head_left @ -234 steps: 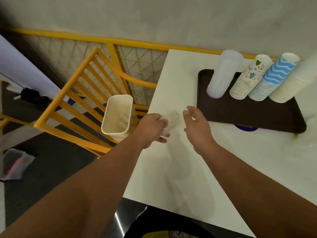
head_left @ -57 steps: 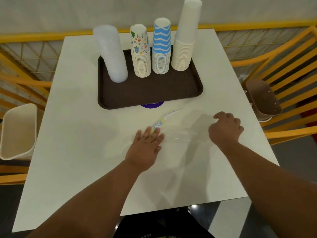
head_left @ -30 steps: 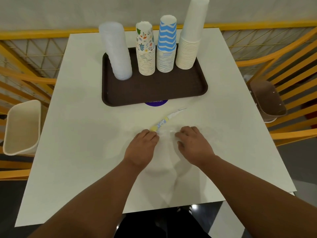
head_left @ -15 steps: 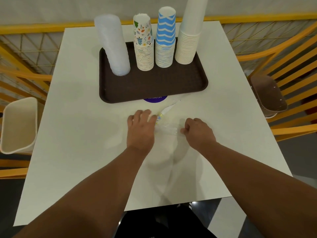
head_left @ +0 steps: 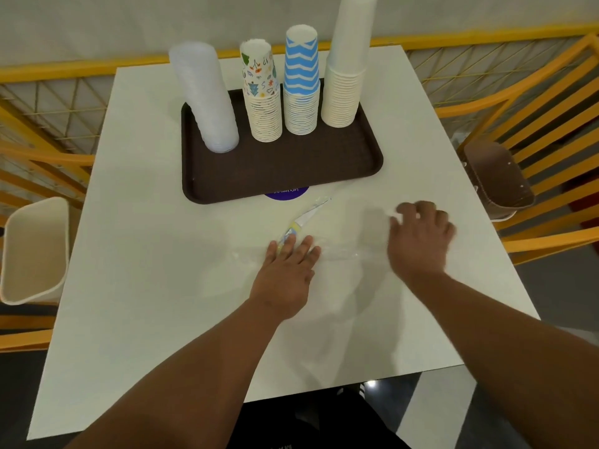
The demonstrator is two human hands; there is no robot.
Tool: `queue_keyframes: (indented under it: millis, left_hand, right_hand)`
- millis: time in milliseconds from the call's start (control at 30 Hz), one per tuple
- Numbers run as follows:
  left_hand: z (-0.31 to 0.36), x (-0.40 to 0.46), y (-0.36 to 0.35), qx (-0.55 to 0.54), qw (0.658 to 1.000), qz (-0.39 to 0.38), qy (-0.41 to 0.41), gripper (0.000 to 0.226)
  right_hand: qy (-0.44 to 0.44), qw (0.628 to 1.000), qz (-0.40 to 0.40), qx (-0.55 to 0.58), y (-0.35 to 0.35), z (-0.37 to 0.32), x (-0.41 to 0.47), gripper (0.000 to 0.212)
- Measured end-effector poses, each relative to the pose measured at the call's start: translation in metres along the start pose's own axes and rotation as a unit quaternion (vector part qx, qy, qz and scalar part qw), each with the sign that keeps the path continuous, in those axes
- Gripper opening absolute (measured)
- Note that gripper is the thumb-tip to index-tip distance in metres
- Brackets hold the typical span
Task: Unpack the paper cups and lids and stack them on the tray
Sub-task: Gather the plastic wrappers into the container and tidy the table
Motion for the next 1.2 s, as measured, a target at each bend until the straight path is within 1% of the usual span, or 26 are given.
queue_keyframes:
  millis: [33,67,100,133,167,200,267,333,367,400,433,467,533,567,633,700,733,800,867,900,967,1033,1133,1200]
  left_hand:
    - [0.0,0.0,0.001,-0.005,1.0,0.001,0.001,0.052]
    - [0.0,0.0,0.002,-0.014,1.0,0.006,0.004,0.052]
    - [0.0,0.0,0.002,-0.021,1.0,0.009,0.005,0.052]
    - [-0.001,0.0,0.002,-0.025,1.0,0.011,0.002,0.053]
    - [-0.003,0.0,0.002,-0.026,1.0,0.011,-0.007,0.053]
    - [-0.006,-0.001,0.003,-0.03,0.999,0.016,-0.014,0.054]
    - [-0.014,-0.003,0.004,-0.065,0.997,0.03,-0.01,0.054]
    - [-0.02,-0.006,0.005,-0.115,0.992,0.051,0.007,0.052]
    - [-0.02,-0.008,0.003,-0.117,0.992,0.056,0.003,0.052]
    - [-0.019,-0.009,0.001,-0.116,0.991,0.059,-0.002,0.057]
    - [-0.017,-0.01,-0.002,-0.116,0.991,0.061,-0.004,0.065]
    - [-0.016,-0.01,-0.003,-0.116,0.992,0.059,0.0,0.067]
    - [-0.016,-0.008,-0.002,-0.114,0.993,0.04,0.015,0.055]
    - [-0.017,-0.007,0.0,-0.114,0.993,0.031,0.023,0.053]
    - [-0.016,-0.006,0.006,-0.121,0.992,0.027,0.032,0.053]
    - [-0.017,-0.006,0.01,-0.143,0.988,0.031,0.04,0.052]
    - [-0.017,-0.007,0.012,-0.162,0.985,0.036,0.051,0.051]
    - [-0.015,-0.009,0.012,-0.183,0.977,0.056,0.089,0.052]
    - [-0.012,-0.011,0.01,-0.161,0.974,0.088,0.13,0.055]
    - [-0.01,-0.01,0.008,-0.143,0.976,0.095,0.135,0.057]
    - [-0.008,-0.008,0.006,-0.089,0.987,0.086,0.1,0.052]
    - [-0.013,-0.006,0.005,-0.038,0.995,0.077,0.059,0.049]
    - [-0.024,-0.009,0.006,0.007,0.997,0.053,0.054,0.049]
    - [-0.025,-0.011,0.007,0.029,0.997,0.042,0.049,0.049]
  right_hand:
    - [0.053,0.996,0.019,0.072,0.0,-0.018,-0.007,0.022]
    - [0.121,0.984,0.002,0.134,-0.002,-0.035,-0.017,0.023]
    - [0.19,0.966,-0.047,0.171,-0.006,-0.048,-0.031,0.024]
    - [0.237,0.949,-0.099,0.184,-0.01,-0.056,-0.044,0.027]
    - [0.249,0.941,-0.134,0.185,-0.013,-0.058,-0.053,0.029]
    - [0.233,0.943,-0.148,0.186,-0.017,-0.054,-0.056,0.028]
    - [0.197,0.952,-0.143,0.184,-0.021,-0.044,-0.054,0.028]
    - [0.187,0.954,-0.152,0.177,-0.02,-0.042,-0.05,0.027]
    - [0.179,0.956,-0.16,0.172,-0.017,-0.046,-0.047,0.025]
    - [0.171,0.957,-0.172,0.16,-0.013,-0.052,-0.044,0.028]
    - [0.173,0.956,-0.19,0.139,-0.012,-0.061,-0.042,0.037]
    - [0.188,0.953,-0.211,0.111,-0.011,-0.071,-0.04,0.049]
    - [0.257,0.932,-0.252,0.046,-0.008,-0.094,-0.032,0.069]
    - [0.298,0.916,-0.266,0.027,-0.009,-0.104,-0.028,0.074]
    - [0.344,0.892,-0.294,0.0,-0.014,-0.114,-0.023,0.072]
    - [0.337,0.886,-0.318,-0.014,-0.019,-0.114,-0.018,0.063]
    - [0.327,0.891,-0.316,-0.014,-0.02,-0.111,-0.016,0.057]
    - [0.32,0.906,-0.277,-0.017,-0.019,-0.104,-0.017,0.045]
    - [0.312,0.92,-0.237,-0.011,-0.018,-0.096,-0.024,0.037]
    - [0.302,0.927,-0.224,0.0,-0.018,-0.092,-0.029,0.035]
    - [0.283,0.934,-0.215,0.025,-0.02,-0.085,-0.037,0.033]
    - [0.272,0.937,-0.218,0.019,-0.019,-0.075,-0.039,0.032]
    - [0.23,0.958,-0.174,0.0,-0.016,-0.04,-0.039,0.039]
    - [0.198,0.967,-0.156,-0.032,-0.009,-0.016,-0.042,0.038]
Point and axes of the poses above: each hand's wrist, its own x-axis towards the middle knuckle, its own y-axis out of the back of the hand, z = x × y, the point moved 1 cm from there along x, towards the middle knuckle, and after that the axes turned 12 degrees about z, right-handed, at the moved point
